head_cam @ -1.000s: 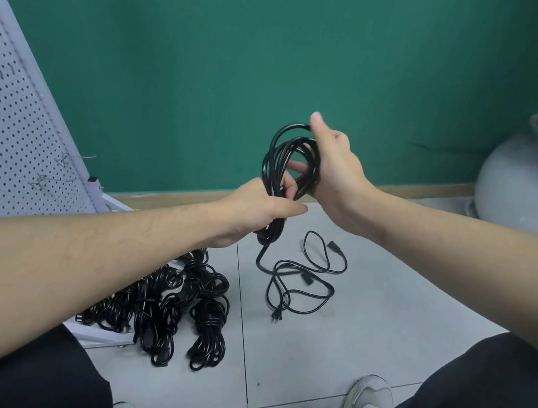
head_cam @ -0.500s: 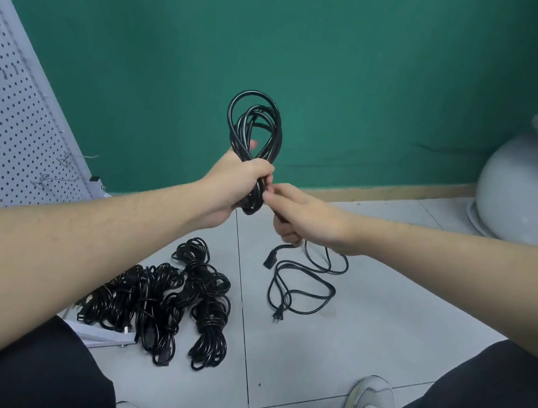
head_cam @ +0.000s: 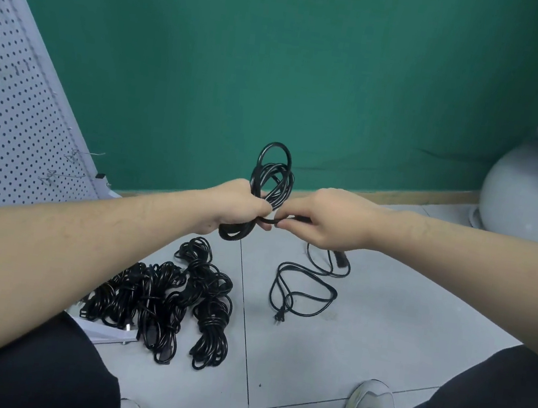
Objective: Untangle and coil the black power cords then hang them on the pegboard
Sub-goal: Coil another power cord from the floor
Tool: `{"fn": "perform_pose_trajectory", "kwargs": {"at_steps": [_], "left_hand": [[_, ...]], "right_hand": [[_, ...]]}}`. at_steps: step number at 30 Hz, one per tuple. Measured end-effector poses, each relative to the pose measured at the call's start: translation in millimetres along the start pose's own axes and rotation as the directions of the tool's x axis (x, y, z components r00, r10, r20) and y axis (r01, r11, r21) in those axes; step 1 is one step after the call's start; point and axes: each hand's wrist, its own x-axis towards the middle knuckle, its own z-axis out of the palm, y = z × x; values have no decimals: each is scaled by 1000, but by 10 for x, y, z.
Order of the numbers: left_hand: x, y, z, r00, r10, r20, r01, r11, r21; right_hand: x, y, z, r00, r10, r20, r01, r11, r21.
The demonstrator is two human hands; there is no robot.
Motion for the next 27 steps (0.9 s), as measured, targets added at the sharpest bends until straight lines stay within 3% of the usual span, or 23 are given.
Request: {"fn": "perform_pose_trajectory", "kwargs": {"at_steps": [3, 9, 13, 18, 21, 27], "left_hand": [[36, -46, 8, 999, -38, -18, 37, 999, -19], [95, -111, -12, 999, 22, 37, -24, 998, 65], [8, -62, -12, 993, 31, 116, -19, 994, -104], [-94, -9, 14, 986, 13, 168, 7, 993, -116], [-110, -9, 51, 974, -6, 225, 21, 998, -61], [-227, 119, 81, 965, -80, 249, 119, 982, -146]], "right_hand": [[-32, 53, -30, 998, -56, -5, 56, 992, 115], [-49, 57, -107, 997, -80, -17, 81, 991, 107], [-45, 52, -121, 999, -44, 31, 43, 999, 24], [-68, 65, -159, 977, -91, -191, 94, 996, 3], [-60, 116, -228, 955, -27, -295, 25, 1000, -11], [-66, 201, -273, 966, -15, -257, 37, 996, 82]]}}
